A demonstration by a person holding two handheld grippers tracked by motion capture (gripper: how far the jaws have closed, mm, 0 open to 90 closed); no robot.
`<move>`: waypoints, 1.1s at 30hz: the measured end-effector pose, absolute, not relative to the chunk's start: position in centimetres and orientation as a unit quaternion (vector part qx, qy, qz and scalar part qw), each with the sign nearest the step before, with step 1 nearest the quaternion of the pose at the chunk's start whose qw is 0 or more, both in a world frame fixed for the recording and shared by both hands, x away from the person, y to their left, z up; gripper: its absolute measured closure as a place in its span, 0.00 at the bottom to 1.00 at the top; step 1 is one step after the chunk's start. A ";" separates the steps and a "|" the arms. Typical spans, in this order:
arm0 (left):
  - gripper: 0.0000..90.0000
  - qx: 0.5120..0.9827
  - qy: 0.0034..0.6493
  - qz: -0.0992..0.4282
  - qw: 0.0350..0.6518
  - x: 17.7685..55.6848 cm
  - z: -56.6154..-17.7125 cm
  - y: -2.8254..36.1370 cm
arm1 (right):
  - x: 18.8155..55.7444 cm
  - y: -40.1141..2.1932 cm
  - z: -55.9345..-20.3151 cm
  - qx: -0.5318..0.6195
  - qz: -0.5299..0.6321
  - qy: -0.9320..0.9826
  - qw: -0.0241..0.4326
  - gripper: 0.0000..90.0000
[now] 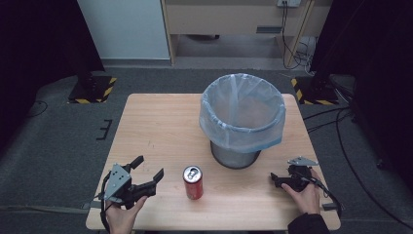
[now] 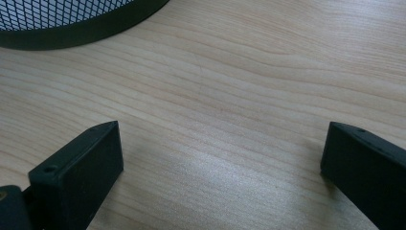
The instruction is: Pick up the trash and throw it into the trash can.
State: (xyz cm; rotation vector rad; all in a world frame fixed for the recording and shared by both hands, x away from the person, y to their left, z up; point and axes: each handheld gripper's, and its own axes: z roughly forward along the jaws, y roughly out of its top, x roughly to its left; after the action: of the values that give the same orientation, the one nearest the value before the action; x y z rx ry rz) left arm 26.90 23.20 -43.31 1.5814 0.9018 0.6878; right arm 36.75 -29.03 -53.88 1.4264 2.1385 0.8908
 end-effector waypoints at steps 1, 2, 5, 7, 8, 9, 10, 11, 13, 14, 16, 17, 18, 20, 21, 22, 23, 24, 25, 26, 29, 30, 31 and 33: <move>0.18 0.673 0.378 0.291 0.564 26.8 -43.3 22.8 | 36.8 -29.0 -53.9 0.512 0.320 0.769 0.210 0.01; 0.18 0.673 0.378 0.291 0.564 26.8 -43.3 22.8 | 36.8 -29.0 -53.9 0.512 0.320 0.769 0.210 0.01; 0.19 0.680 0.367 0.273 0.573 26.5 -43.5 21.9 | 36.8 -29.0 -53.9 0.513 0.320 0.769 0.209 0.01; 0.20 0.685 0.361 0.270 0.572 26.4 -43.6 21.4 | 36.8 -29.0 -53.9 0.513 0.320 0.769 0.209 0.01; 0.20 0.688 0.358 0.269 0.571 26.4 -43.7 21.1 | 36.8 -29.0 -53.9 0.513 0.320 0.769 0.209 0.01; 0.20 0.688 0.358 0.269 0.571 26.4 -43.7 21.1 | 36.8 -29.0 -53.9 0.512 0.320 0.769 0.209 0.01; 0.20 0.694 0.352 0.268 0.568 26.3 -43.9 20.5 | 36.8 -29.0 -53.9 0.512 0.320 0.769 0.210 0.01; 0.20 0.694 0.352 0.268 0.568 26.3 -43.9 20.5 | 36.8 -29.0 -53.9 0.512 0.320 0.769 0.210 0.01; 0.19 0.702 0.347 0.262 0.564 26.3 -44.2 19.8 | 36.8 -29.0 -53.9 0.513 0.320 0.769 0.209 0.01; 0.19 0.703 0.346 0.260 0.564 26.3 -44.3 19.6 | 36.8 -29.0 -53.9 0.513 0.320 0.769 0.209 0.01; 0.19 0.709 0.343 0.255 0.562 26.3 -44.6 19.2 | 36.8 -29.0 -53.9 0.513 0.320 0.769 0.209 0.01; 0.19 0.712 0.339 0.251 0.562 26.2 -44.9 18.8 | 36.8 -29.0 -53.9 0.513 0.320 0.769 0.209 0.01; 0.19 0.712 0.339 0.251 0.562 26.2 -44.9 18.8 | 36.8 -29.0 -53.9 0.513 0.320 0.769 0.209 0.01; 0.19 0.716 0.336 0.246 0.561 26.2 -45.2 18.3 | 36.8 -29.0 -53.9 0.513 0.320 0.769 0.209 0.01; 0.19 0.718 0.335 0.243 0.560 26.2 -45.3 18.1 | 36.8 -29.0 -53.9 0.513 0.320 0.769 0.210 0.01; 0.19 0.719 0.335 0.240 0.560 26.2 -45.5 18.0 | 36.8 -29.0 -53.9 0.512 0.320 0.769 0.210 0.01; 0.19 0.721 0.334 0.238 0.559 26.3 -45.6 17.8 | 36.8 -29.0 -53.9 0.512 0.320 0.769 0.210 0.01; 0.19 0.722 0.334 0.236 0.558 26.3 -45.7 17.7 | 36.8 -29.0 -53.9 0.512 0.320 0.769 0.210 0.01; 0.19 0.724 0.333 0.234 0.557 26.3 -45.8 17.5 | 36.8 -29.0 -53.9 0.512 0.320 0.769 0.210 0.01; 0.19 0.725 0.332 0.233 0.557 26.3 -46.0 17.4 | 36.8 -29.0 -53.9 0.512 0.320 0.769 0.210 0.01; 0.19 0.732 0.330 0.228 0.551 26.5 -46.5 16.7 | 36.8 -29.0 -53.9 0.512 0.320 0.769 0.210 0.01; 0.19 0.732 0.330 0.228 0.551 26.5 -46.5 16.7 | 36.8 -29.0 -53.9 0.512 0.320 0.769 0.210 0.01; 0.19 0.736 0.328 0.223 0.549 26.6 -46.7 16.4 | 36.8 -29.0 -53.9 0.512 0.320 0.769 0.210 0.01; 0.19 0.738 0.328 0.220 0.548 26.7 -47.0 16.1 | 36.8 -29.0 -53.9 0.513 0.320 0.769 0.210 0.01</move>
State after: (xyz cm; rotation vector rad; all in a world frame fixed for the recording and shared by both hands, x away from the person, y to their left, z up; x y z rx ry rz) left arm 26.69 16.08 -46.95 1.7484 0.7762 0.5203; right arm 36.77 -29.02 -53.89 1.4258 2.1378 0.8899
